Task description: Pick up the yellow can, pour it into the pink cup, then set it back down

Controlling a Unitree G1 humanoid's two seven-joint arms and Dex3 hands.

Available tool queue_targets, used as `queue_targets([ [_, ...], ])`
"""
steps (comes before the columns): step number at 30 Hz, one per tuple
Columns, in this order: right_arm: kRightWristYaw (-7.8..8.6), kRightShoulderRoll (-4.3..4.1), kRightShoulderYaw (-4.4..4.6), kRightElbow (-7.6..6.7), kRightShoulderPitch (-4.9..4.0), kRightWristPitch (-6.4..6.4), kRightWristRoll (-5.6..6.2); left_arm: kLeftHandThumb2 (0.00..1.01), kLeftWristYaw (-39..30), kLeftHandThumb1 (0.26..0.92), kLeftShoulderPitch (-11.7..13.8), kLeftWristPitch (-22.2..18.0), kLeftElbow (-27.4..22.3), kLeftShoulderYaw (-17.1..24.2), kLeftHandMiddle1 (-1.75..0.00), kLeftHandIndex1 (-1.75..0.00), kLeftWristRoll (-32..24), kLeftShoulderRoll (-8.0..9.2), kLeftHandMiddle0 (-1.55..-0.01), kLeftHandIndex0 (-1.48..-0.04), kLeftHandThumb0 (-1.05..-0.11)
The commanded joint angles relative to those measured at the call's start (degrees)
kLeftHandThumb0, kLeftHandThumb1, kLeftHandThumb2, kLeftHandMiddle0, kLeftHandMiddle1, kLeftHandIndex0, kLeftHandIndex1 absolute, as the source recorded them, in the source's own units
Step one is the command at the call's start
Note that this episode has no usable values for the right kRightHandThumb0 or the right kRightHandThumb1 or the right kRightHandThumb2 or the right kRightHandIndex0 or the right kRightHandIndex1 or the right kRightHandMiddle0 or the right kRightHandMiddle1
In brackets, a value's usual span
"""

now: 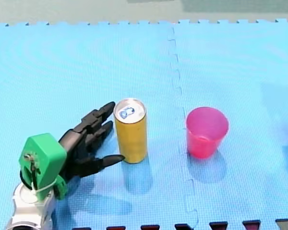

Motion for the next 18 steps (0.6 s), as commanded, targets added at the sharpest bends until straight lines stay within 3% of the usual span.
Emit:
queue_targets([
  [1,0.29,-0.05,-0.45,-0.11,-0.12,0.0,0.53,0.0,-0.12,0.656,-0.71,-0.62,0.3,-0.52,0.0,0.0,0.61,0.56,-0.11,-0.14,-0.912],
  [10,0.26,-0.17,-0.37,-0.11,-0.04,-0.11,0.29,0.0,-0.26,0.664,-1.94,-0.35,0.45,-1.07,-0.01,0.0,1.07,-0.03,-0.12,-0.15,-0.905],
  [18,0.04,-0.03,-0.32,-0.08,-0.07,-0.01,0.13,0.0,-0.57,0.667,-2.56,-0.33,0.48,-2.34,-0.01,0.0,2.38,0.43,-0.13,-0.15,-0.909],
])
